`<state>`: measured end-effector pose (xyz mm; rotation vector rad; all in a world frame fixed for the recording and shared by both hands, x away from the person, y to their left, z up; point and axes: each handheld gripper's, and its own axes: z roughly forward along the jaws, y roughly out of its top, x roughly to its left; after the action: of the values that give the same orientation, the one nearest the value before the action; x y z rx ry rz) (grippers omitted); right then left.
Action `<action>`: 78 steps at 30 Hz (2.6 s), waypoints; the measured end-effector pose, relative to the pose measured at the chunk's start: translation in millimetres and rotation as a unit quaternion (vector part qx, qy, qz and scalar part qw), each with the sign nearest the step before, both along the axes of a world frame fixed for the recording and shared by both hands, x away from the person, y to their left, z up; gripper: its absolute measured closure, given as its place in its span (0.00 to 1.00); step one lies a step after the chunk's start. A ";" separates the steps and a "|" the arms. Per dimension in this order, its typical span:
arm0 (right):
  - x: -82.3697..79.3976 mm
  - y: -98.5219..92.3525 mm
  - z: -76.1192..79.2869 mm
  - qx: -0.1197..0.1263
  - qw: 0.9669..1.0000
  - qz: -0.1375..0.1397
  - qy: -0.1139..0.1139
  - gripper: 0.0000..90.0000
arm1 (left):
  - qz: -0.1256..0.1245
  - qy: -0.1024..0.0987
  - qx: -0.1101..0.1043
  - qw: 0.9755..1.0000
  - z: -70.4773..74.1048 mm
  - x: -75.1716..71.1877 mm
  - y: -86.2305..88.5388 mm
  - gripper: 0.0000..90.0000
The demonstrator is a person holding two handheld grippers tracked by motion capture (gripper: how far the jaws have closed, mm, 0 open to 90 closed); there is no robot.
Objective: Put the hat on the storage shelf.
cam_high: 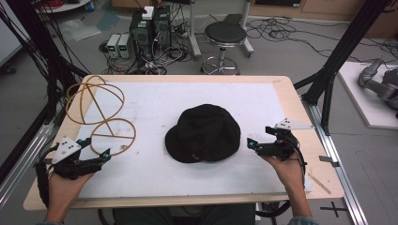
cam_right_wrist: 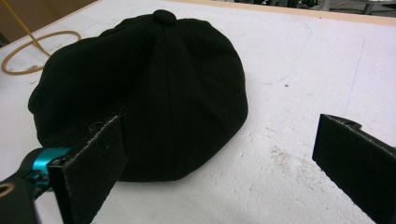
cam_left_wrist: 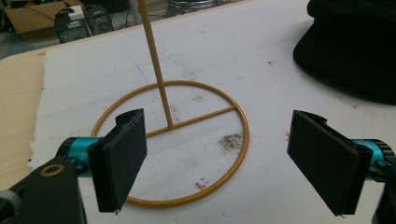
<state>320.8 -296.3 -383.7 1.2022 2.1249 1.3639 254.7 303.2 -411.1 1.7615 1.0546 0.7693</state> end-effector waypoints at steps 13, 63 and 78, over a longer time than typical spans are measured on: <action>-0.1 2.3 2.0 -0.002 1.000 -0.001 -0.003 0.03 | 0.001 -0.001 -0.001 1.000 -0.3 -2.9 1.6 0.22; 53.3 61.7 29.0 0.019 0.999 0.035 -0.033 0.05 | -0.001 0.005 -0.003 1.000 -3.5 -0.4 2.8 0.23; 75.6 93.2 14.0 0.021 0.999 0.033 -0.012 0.07 | -0.004 0.005 0.000 1.000 -4.4 0.0 1.1 0.23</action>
<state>396.4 -203.1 -369.6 1.1336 2.1472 1.4514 254.7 304.3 -415.5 1.7698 1.0539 0.7549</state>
